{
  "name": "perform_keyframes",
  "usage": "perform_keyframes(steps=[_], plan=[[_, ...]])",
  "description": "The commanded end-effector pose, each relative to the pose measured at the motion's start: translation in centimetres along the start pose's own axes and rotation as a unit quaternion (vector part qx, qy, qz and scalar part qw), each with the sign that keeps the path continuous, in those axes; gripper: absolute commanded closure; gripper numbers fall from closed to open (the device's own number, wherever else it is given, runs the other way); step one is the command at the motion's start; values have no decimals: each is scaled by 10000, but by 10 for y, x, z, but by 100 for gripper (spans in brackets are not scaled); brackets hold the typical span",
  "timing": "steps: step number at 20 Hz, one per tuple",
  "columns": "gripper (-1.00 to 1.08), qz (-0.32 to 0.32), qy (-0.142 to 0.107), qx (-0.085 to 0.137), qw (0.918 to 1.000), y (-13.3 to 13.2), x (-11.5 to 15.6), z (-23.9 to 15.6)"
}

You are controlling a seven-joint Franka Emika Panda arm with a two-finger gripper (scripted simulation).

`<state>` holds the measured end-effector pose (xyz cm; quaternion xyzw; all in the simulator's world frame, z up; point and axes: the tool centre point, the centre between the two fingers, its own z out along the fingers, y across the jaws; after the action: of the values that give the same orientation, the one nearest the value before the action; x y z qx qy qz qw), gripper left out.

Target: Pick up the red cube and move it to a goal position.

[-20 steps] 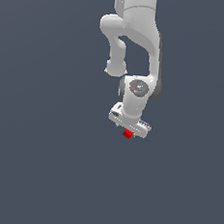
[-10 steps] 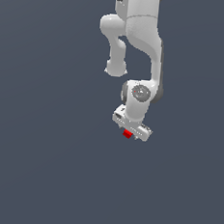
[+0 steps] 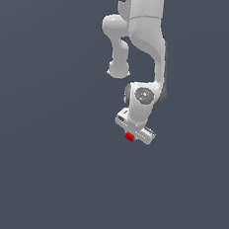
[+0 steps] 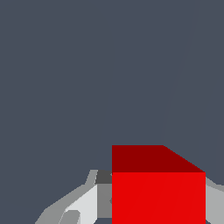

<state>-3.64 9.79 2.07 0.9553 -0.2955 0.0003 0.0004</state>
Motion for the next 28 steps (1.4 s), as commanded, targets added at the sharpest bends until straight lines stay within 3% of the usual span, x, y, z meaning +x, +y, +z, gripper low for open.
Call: perform_keyframes(steps=[1,11,28], plan=[[108,3,-1,-2,10000,0,0,0],[108,0,0,0,10000,-3,17,-16],[108,10,-1,0,10000,-20,102,-92]])
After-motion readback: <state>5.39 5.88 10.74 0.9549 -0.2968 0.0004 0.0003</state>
